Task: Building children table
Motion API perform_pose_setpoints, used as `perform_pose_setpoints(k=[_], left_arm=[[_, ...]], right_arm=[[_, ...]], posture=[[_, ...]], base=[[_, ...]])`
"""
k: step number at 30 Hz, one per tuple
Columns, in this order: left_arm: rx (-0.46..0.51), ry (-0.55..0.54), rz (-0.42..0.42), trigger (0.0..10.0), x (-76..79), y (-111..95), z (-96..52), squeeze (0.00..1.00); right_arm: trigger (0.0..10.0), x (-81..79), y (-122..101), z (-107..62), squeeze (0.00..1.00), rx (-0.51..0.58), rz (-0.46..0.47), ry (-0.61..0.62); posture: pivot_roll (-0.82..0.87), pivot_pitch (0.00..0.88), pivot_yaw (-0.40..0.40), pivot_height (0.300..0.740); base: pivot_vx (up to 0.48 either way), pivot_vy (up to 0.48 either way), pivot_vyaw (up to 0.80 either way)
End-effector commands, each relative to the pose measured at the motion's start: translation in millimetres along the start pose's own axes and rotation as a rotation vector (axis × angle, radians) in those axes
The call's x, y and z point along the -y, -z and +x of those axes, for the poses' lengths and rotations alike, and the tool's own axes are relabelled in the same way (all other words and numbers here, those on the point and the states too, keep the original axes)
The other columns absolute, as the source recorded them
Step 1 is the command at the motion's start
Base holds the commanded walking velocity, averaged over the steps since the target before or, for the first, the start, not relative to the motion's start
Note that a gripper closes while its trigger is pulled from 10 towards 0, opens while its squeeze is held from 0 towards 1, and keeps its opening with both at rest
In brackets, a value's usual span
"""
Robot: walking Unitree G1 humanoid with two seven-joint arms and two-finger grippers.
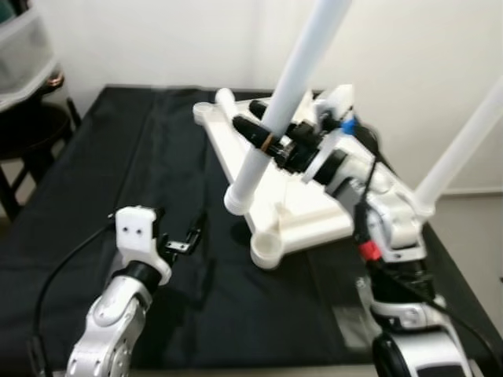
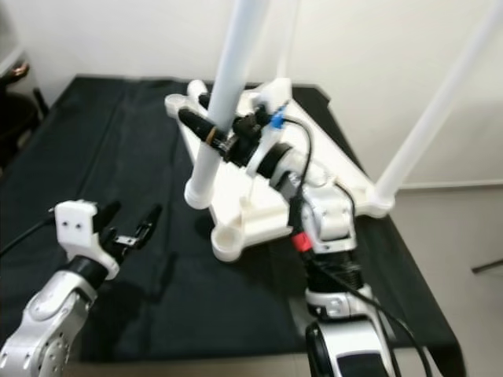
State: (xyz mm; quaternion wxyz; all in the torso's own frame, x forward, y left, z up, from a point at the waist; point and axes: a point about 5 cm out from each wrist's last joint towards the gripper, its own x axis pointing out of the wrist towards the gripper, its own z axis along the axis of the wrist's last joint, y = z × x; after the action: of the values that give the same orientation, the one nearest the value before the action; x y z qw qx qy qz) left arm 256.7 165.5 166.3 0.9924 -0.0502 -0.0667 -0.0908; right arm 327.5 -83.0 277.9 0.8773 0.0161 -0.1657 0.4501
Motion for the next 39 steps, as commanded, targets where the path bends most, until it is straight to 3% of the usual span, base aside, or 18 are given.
perform_pose_setpoints(k=[1,8,13,14,19,22,28,33,39], left_arm=[[-0.011,-0.002,-0.003,10.0,-1.2,2.7,-0.5,0.00],[-0.031,0.030,-0.018,10.0,5.3,4.8,1.0,0.00],[-0.138,0.127,-0.028,10.0,15.5,25.0,-14.8,0.00],[-0.138,0.127,-0.028,10.0,15.5,25.0,-14.8,0.00],[-0.160,0.323,0.086,10.0,24.1,28.7,-38.2,0.00],[-0.164,0.358,0.137,10.0,24.8,28.7,-44.3,0.00],[-0.110,0.225,0.182,10.0,8.8,15.2,-40.2,0.00],[-0.065,0.161,0.207,10.0,-0.2,2.4,-36.5,0.00],[-0.044,0.120,0.199,10.0,-1.9,-0.3,-33.9,0.00]], right_arm=[[10.0,-6.0,-0.7,2.9,0.00,-0.001,-0.013,-0.017],[10.0,-10.8,-15.0,-1.1,0.00,-0.004,-0.032,-0.068],[10.0,-11.5,-37.0,-18.1,0.00,-0.129,-0.127,-0.376],[10.0,-11.5,-37.0,-18.1,0.00,-0.129,-0.127,-0.376],[10.0,10.2,-56.5,-26.5,0.00,-0.248,-0.049,-0.574],[10.0,22.0,-60.4,-35.8,0.00,-0.294,-0.059,-0.685],[10.0,29.5,-72.2,-32.2,0.00,-0.202,0.009,-0.749],[10.0,19.6,-68.5,-31.9,0.00,-0.147,0.044,-0.808],[10.0,8.3,-78.4,-37.4,0.00,-0.206,0.001,-0.974]], posture=[[0.00,0.001,-0.080,0.740],[0.00,0.018,-0.068,0.740],[0.00,0.059,-0.064,0.740],[0.00,0.059,-0.064,0.740],[-0.01,0.140,-0.061,0.740],[0.00,0.172,-0.067,0.740],[0.01,0.248,-0.049,0.740],[0.02,0.285,-0.033,0.740],[0.02,0.303,-0.027,0.740]], base=[[0.375,0.000,0.00],[0.073,0.000,0.00],[0.000,0.000,0.00],[0.000,0.000,0.00],[0.000,0.000,0.00],[0.000,0.000,0.00],[0.000,0.000,0.00],[0.000,0.000,0.00],[0.000,0.000,0.00]])
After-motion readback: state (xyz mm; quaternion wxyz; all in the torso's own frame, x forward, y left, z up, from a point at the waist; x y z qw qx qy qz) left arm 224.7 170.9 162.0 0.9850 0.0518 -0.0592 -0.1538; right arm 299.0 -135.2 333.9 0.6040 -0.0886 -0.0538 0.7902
